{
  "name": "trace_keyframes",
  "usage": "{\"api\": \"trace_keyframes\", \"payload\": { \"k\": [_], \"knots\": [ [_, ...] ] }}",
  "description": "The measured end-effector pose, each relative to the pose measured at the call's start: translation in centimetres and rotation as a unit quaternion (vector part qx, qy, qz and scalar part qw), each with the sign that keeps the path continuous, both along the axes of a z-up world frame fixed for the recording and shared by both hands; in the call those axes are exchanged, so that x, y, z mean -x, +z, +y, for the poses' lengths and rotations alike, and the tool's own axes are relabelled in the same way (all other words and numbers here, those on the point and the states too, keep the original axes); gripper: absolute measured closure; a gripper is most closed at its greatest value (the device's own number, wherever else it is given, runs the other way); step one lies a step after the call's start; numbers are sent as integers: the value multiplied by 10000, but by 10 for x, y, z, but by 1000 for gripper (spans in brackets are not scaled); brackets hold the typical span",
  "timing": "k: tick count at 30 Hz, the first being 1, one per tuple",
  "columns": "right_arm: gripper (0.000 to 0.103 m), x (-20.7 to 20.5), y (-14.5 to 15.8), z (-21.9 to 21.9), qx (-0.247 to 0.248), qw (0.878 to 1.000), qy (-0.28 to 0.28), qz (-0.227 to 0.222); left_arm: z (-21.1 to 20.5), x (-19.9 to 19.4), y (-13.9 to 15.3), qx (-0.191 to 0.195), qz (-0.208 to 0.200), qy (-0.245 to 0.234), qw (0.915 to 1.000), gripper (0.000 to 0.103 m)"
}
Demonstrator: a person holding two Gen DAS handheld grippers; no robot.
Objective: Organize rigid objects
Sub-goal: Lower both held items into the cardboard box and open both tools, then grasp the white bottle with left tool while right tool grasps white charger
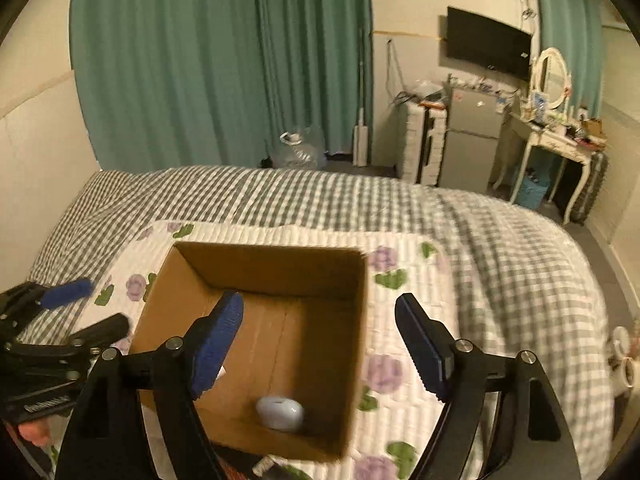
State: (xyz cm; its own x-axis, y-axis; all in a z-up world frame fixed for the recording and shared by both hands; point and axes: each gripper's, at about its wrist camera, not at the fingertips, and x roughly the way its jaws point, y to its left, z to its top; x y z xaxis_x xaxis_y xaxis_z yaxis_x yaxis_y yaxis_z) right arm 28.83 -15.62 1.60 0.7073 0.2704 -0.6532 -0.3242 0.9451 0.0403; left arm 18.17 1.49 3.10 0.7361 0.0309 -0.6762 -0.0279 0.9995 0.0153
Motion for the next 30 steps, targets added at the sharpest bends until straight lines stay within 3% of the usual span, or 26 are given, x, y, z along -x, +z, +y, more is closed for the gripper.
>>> {"api": "trace_keyframes", "payload": {
  "k": [2, 7, 11, 15, 22, 27, 29, 30],
  "knots": [
    [22, 19, 16, -11, 76, 9999, -129, -64, 2, 18, 12, 11, -130, 69, 9999, 4],
    [16, 69, 34, -25, 495, 9985, -156, -184, 9, 62, 29, 35, -227, -46, 9997, 0],
    [15, 111, 33, -28, 918, 9956, -156, -135, 17, 91, 26, 63, -189, -117, 9997, 0],
    [15, 137, 23, -31, 856, 9960, -160, 206, 15, 110, 12, -22, -92, -223, 9997, 0],
    [15, 159, -24, -38, 493, 9949, -582, 656, 11, 117, -34, 49, 110, -453, 9989, 0],
    [16, 153, -82, -31, 685, 9876, -685, 1238, 16, 107, -72, -6, 325, -617, 9976, 0],
    [20, 149, -104, -29, 812, 9840, -740, 1401, 19, 99, -84, -171, 396, -710, 9965, 0],
    [28, 147, -113, -28, 832, 9820, -746, 1520, 21, 95, -89, -260, 411, -730, 9961, 0]
  ]
}}
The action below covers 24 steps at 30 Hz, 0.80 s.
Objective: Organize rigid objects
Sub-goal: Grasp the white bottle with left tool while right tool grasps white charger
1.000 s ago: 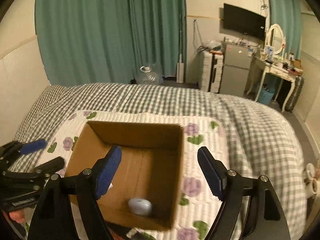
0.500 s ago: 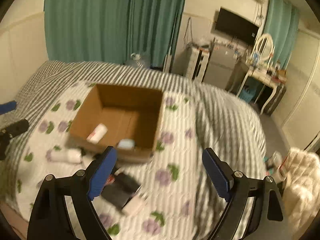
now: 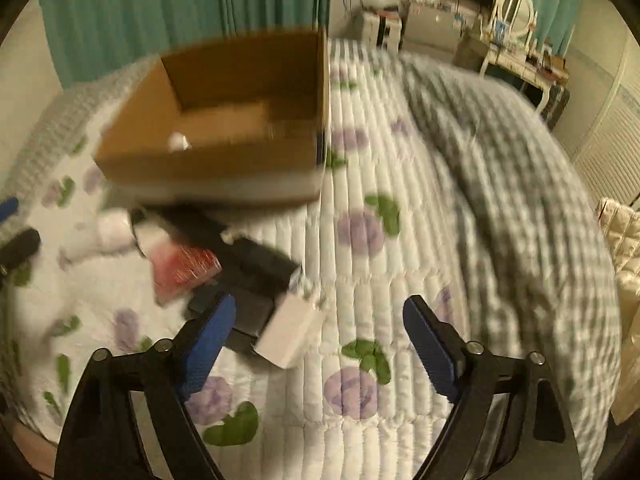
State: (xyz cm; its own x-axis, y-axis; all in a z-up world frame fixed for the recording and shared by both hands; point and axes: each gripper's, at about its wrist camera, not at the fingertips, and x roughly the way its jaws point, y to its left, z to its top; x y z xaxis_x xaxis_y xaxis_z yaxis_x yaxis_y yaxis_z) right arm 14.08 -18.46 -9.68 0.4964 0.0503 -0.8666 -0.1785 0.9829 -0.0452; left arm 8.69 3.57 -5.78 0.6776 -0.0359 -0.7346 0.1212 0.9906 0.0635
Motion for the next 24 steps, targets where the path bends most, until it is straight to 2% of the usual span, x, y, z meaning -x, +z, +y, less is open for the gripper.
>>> {"api": "trace_keyframes", "payload": {
  "k": [1, 5, 7, 12, 14, 15, 16, 17, 21, 24],
  "knots": [
    [34, -3, -9, 0, -30, 9999, -9, 129, 2, -6, -5, -84, 13, -31, 10000, 0],
    [36, -14, -31, 2, -54, 9993, -96, 344, 12, -28, -22, -129, 155, -216, 9996, 0],
    [40, -18, -38, 6, -40, 9991, -43, 412, 16, -38, -28, -177, 220, -261, 9993, 0],
    [43, -19, -52, 6, 227, 9983, -184, 504, 22, -50, -46, -266, 450, -618, 9967, 0],
    [48, -21, -60, -1, 209, 9964, -394, 717, 21, -51, -55, -413, 563, -707, 9950, 0],
    [54, -21, -63, -3, 126, 9959, -416, 796, 19, -51, -62, -466, 689, -807, 9933, 1],
    [64, -22, -68, -4, -69, 9954, -412, 863, 18, -50, -66, -521, 718, -853, 9924, 2],
    [68, -22, -69, -4, -247, 9954, -380, 844, 16, -49, -72, -615, 726, -885, 9915, 3],
    [73, -22, -66, 0, -338, 9963, -446, 651, 12, -48, -88, -674, 847, -1046, 9886, 10],
    [73, -28, -55, 8, 1, 9989, -257, 379, 10, -51, -92, -591, 918, -1067, 9883, 22]
  ]
}}
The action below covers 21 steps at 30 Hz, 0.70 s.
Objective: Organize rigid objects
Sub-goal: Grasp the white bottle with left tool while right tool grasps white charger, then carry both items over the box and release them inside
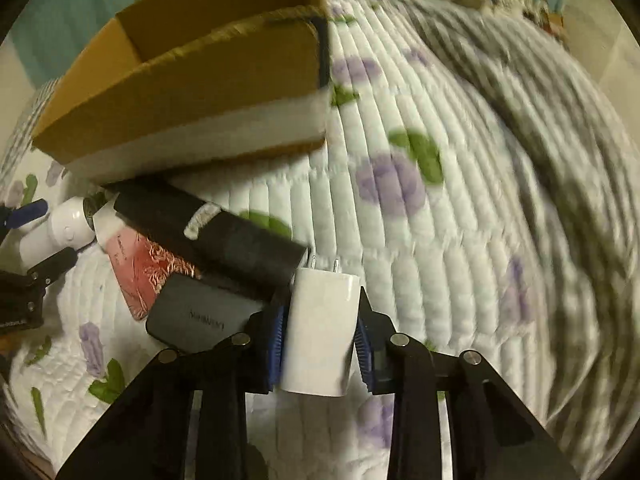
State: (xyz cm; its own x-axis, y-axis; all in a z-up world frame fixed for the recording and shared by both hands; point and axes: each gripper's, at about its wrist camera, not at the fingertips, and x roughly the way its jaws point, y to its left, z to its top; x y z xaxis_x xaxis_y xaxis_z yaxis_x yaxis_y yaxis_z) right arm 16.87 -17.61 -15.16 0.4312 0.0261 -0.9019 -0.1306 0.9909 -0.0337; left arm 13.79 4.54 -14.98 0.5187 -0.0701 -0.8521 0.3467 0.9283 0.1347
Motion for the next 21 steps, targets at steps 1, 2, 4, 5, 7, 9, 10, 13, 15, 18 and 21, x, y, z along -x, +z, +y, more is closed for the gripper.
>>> {"api": "trace_keyframes", "payload": {
  "k": [1, 2, 4, 5, 7, 9, 10, 13, 15, 18, 21],
  "knots": [
    [73, -6, 5, 3, 100, 9999, 52, -102, -2, -1, 0, 42, 27, -8, 10000, 29],
    [73, -8, 10, 5, 198, 9995, 112, -230, -4, -1, 0, 72, 48, -23, 10000, 37],
    [73, -11, 19, 5, 183, 9991, 151, -360, -10, 1, 0, 95, 67, -82, 9999, 45],
    [73, -11, 21, 5, 169, 9989, 167, -392, -13, 3, 1, 66, 41, -107, 9999, 50],
    [73, -10, 23, 7, 229, 9984, 224, -457, -15, 6, 4, 117, 46, -109, 9999, 59],
    [73, -10, 23, 10, 271, 9981, 305, -469, -14, 8, 8, 227, 105, 26, 9997, 59],
    [73, -7, 23, 13, 274, 9980, 334, -464, -15, 11, 12, 252, 127, 70, 9996, 59],
    [73, -7, 21, 17, 216, 9979, 402, -467, -18, 19, 27, 327, 16, 89, 9994, 59],
    [73, -3, 28, 21, 178, 9975, 456, -512, -19, 21, 38, 428, -26, 138, 9990, 59],
    [73, 5, 42, 26, 83, 9965, 530, -638, -23, 28, 56, 458, -11, 293, 9985, 59],
    [73, 11, 58, 28, -35, 9955, 576, -752, -31, 37, 74, 465, -91, 341, 9983, 59]
  ]
}}
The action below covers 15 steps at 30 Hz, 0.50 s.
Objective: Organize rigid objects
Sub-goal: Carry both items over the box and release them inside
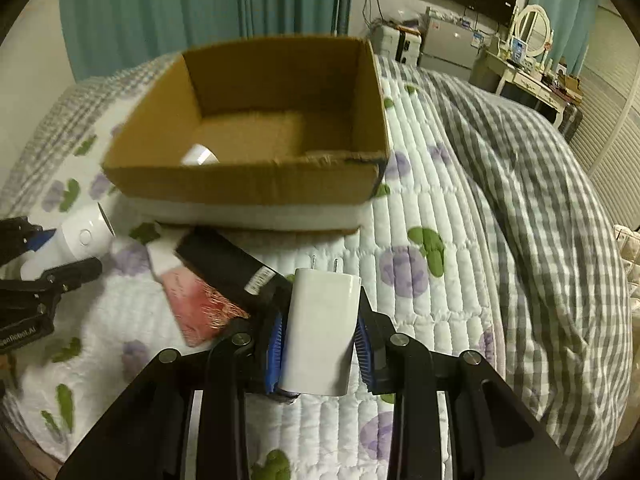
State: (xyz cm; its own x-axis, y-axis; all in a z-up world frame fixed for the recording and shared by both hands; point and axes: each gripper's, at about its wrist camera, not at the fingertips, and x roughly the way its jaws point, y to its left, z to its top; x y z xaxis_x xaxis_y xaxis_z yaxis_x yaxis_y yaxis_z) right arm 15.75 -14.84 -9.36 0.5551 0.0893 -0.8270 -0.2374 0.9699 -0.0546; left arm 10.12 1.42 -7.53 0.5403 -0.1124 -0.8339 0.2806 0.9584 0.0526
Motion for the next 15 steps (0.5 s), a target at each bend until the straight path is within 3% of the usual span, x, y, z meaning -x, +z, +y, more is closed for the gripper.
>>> {"api": "trace_keyframes", "payload": {
  "k": [6, 15],
  "knots": [
    [73, 8, 43, 1, -248, 9992, 155, -269, -8, 7, 41, 203, -229, 296, 9991, 59],
    [73, 1, 124, 13, -308, 9929, 679, -932, -18, -13, 100, 539, -657, 610, 9945, 59]
  ]
}}
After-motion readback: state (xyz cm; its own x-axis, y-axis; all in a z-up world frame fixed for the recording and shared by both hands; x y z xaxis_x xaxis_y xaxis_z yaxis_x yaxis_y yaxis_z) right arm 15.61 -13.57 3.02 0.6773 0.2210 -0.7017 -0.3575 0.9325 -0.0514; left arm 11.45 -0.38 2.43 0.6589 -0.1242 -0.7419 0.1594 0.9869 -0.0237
